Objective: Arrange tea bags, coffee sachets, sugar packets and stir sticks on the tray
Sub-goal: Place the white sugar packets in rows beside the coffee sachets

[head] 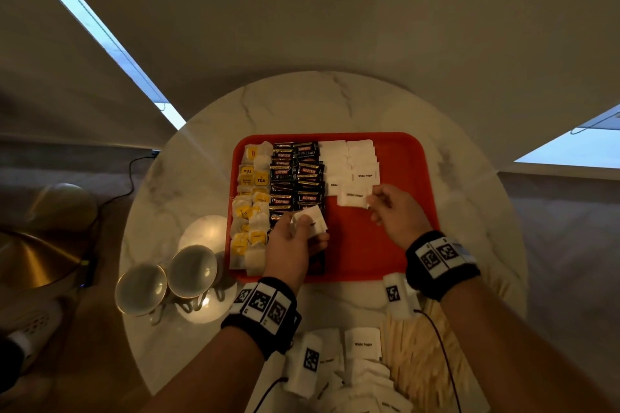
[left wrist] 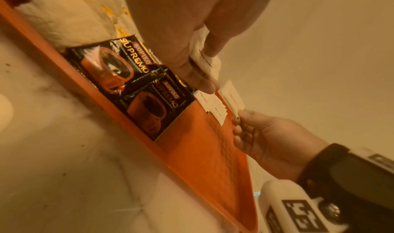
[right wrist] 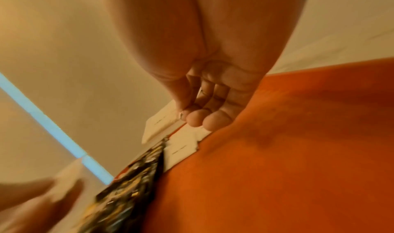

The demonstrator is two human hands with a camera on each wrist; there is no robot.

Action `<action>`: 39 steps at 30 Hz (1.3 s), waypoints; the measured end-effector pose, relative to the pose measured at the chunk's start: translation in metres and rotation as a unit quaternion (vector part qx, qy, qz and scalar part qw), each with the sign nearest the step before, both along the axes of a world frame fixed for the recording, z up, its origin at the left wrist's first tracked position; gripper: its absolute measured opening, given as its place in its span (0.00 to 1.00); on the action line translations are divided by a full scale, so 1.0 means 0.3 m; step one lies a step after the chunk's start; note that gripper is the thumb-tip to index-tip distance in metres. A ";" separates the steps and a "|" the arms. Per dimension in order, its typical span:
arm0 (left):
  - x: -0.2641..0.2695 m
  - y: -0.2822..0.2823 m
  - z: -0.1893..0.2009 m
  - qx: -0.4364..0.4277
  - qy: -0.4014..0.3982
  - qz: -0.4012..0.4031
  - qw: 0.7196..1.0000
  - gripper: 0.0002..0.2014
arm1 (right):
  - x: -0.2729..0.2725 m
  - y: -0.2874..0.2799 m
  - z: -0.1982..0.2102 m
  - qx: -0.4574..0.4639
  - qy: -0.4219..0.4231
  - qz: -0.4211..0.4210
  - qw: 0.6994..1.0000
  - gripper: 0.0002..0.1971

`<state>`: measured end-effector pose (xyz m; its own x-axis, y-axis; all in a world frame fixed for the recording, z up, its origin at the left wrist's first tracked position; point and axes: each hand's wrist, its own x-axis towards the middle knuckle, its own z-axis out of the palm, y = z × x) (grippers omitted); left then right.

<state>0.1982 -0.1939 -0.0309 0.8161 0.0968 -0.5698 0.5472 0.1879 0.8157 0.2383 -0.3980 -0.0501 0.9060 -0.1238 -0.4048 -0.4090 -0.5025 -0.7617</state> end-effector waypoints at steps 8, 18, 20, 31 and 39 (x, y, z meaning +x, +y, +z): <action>-0.020 0.022 -0.006 0.053 -0.016 -0.021 0.998 0.06 | 0.134 -0.110 -0.096 -0.133 0.037 -0.033 0.990 0.04; -0.005 0.018 -0.010 0.086 -0.014 -0.039 0.995 0.08 | 0.036 -0.016 0.017 -0.095 -0.003 -0.068 0.993 0.11; -0.007 0.011 -0.008 0.083 -0.019 -0.049 0.995 0.07 | -0.022 0.031 0.047 -0.046 -0.003 -0.020 0.999 0.15; -0.044 0.016 -0.028 0.063 -0.015 -0.093 0.994 0.08 | -0.059 0.062 0.047 -0.003 0.011 0.027 1.000 0.05; -0.138 0.099 -0.053 0.094 -0.008 -0.189 0.977 0.08 | 0.120 0.070 -0.003 -0.092 0.038 -0.006 0.995 0.09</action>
